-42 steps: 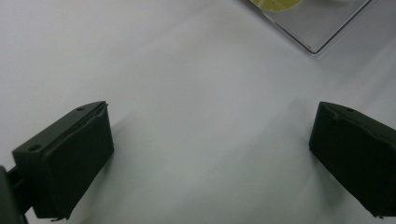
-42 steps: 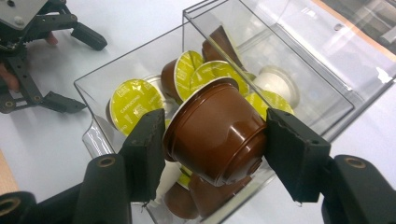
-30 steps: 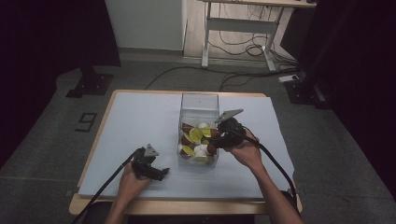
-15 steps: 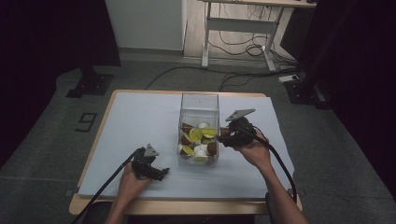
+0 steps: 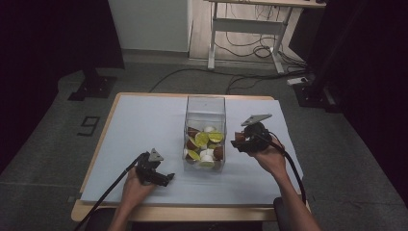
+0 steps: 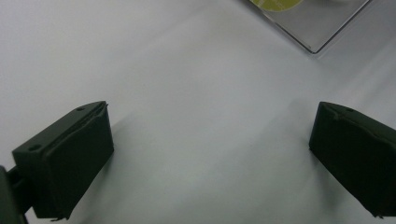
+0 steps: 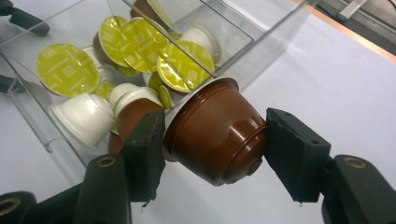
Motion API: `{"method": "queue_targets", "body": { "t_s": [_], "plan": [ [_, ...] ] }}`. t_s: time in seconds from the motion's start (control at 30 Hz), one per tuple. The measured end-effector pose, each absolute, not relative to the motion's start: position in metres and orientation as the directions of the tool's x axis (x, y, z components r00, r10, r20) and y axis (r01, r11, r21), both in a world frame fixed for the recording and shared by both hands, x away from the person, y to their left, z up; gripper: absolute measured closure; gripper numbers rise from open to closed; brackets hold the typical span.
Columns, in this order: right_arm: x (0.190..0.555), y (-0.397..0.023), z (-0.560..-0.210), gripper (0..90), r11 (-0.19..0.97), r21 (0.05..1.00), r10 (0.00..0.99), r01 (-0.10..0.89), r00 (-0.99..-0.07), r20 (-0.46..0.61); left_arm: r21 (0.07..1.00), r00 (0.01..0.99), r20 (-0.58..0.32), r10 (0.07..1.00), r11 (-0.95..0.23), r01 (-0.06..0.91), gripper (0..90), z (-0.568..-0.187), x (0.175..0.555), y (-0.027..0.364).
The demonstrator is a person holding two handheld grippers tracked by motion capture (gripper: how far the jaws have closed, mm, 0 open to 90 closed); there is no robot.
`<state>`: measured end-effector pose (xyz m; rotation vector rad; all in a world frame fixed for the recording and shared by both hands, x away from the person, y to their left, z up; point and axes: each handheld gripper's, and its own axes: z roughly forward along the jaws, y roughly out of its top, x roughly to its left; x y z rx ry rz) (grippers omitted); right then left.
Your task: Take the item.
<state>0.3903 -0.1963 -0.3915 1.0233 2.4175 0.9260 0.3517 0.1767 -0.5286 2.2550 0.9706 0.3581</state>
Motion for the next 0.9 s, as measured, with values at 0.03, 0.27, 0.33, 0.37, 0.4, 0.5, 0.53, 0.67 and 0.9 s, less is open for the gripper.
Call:
{"method": "queue_targets", "body": {
  "t_s": [0.03, 0.27, 0.33, 0.37, 0.4, 0.5, 0.53, 0.67, 0.9],
  "plan": [
    [0.39, -0.198, -0.392, 40.0, 0.523, 0.688, 0.736, 0.504, -0.673, -0.066, 0.659, 0.689, -0.005, 0.725, -0.516, 0.548, 0.0, -0.529, 0.352, 0.177],
    [0.391, -0.208, -0.399, 39.9, 0.512, 0.683, 0.756, 0.521, -0.651, -0.07, 0.658, 0.689, -0.006, 0.725, -0.516, 0.548, 0.0, -0.529, 0.352, 0.177],
    [0.391, -0.21, -0.402, 39.9, 0.513, 0.679, 0.761, 0.524, -0.644, -0.078, 0.659, 0.689, -0.005, 0.725, -0.516, 0.548, 0.0, -0.529, 0.352, 0.177],
    [0.391, -0.211, -0.403, 40.0, 0.516, 0.677, 0.763, 0.526, -0.641, -0.083, 0.659, 0.689, -0.005, 0.725, -0.516, 0.548, 0.0, -0.529, 0.352, 0.177],
    [0.392, -0.212, -0.405, 39.9, 0.515, 0.675, 0.765, 0.528, -0.639, -0.084, 0.659, 0.689, -0.005, 0.725, -0.516, 0.548, 0.0, -0.529, 0.352, 0.177],
    [0.392, -0.216, -0.409, 39.9, 0.508, 0.672, 0.772, 0.539, -0.63, -0.078, 0.658, 0.689, -0.006, 0.725, -0.516, 0.548, 0.0, -0.529, 0.352, 0.177],
    [0.392, -0.217, -0.41, 39.9, 0.506, 0.674, 0.774, 0.538, -0.628, -0.08, 0.658, 0.689, -0.006, 0.725, -0.516, 0.548, 0.0, -0.529, 0.352, 0.177],
    [0.393, -0.221, -0.415, 39.9, 0.499, 0.671, 0.782, 0.548, -0.619, -0.076, 0.658, 0.689, -0.006, 0.725, -0.516, 0.548, 0.0, -0.529, 0.352, 0.177],
    [0.394, -0.221, -0.426, 39.9, 0.503, 0.664, 0.784, 0.553, -0.616, -0.082, 0.658, 0.689, -0.005, 0.724, -0.517, 0.548, 0.0, -0.529, 0.352, 0.177]
  ]
}}
